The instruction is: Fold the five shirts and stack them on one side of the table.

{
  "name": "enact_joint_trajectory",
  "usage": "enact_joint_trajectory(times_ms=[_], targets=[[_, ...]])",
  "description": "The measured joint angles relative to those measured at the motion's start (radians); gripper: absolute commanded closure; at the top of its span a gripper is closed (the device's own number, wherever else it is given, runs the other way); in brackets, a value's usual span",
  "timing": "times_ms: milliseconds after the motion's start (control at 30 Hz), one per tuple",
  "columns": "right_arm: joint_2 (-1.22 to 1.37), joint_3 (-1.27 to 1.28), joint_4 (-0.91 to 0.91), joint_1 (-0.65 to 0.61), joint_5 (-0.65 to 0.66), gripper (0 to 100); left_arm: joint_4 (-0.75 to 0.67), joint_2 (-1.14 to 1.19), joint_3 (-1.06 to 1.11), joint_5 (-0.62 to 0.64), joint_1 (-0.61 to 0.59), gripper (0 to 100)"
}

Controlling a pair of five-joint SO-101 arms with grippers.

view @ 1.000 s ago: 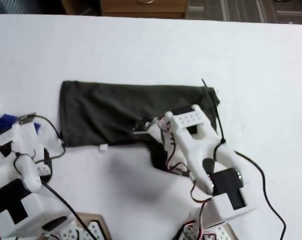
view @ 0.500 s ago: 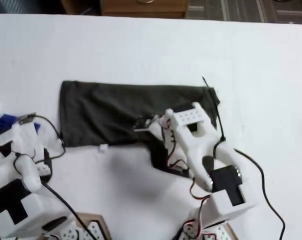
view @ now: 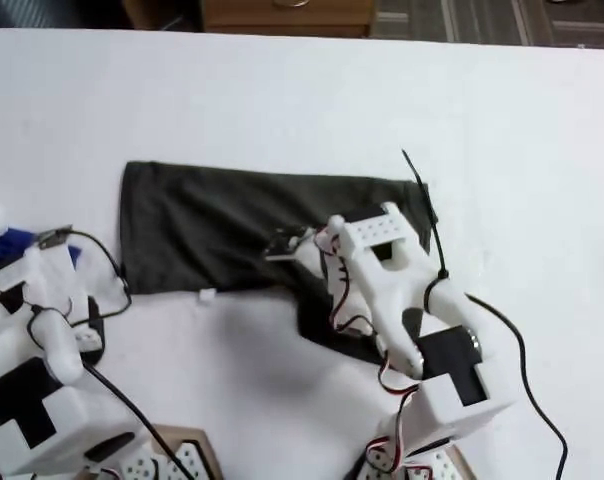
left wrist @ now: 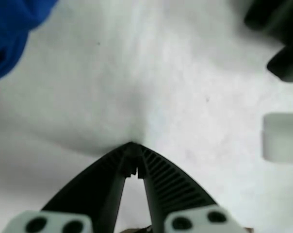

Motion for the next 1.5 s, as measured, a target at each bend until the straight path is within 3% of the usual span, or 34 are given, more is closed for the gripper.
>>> enact_joint_trajectory(times_ms=[333,567,833,1067,1500], targets=[[0.0,-0.064,0.068,0.002,0.0,97.3,0.0,0.0,0.0,0.0,0.0,98],[0.0,-0.064,0.15,0.008,0.0,72.1,0.0,0.0,0.0,0.0,0.0,98],[0.0,-0.04,0.163,0.003,0.0,71.6,0.0,0.0,0.0,0.0,0.0,98],[-0.002,0.049,0.143,-0.08,0.0,71.6,0.0,0.0,0.0,0.0,0.0,98],[-0.003,0.063,0.083,-0.084,-0.002,71.6,0.0,0.0,0.0,0.0,0.0,98]])
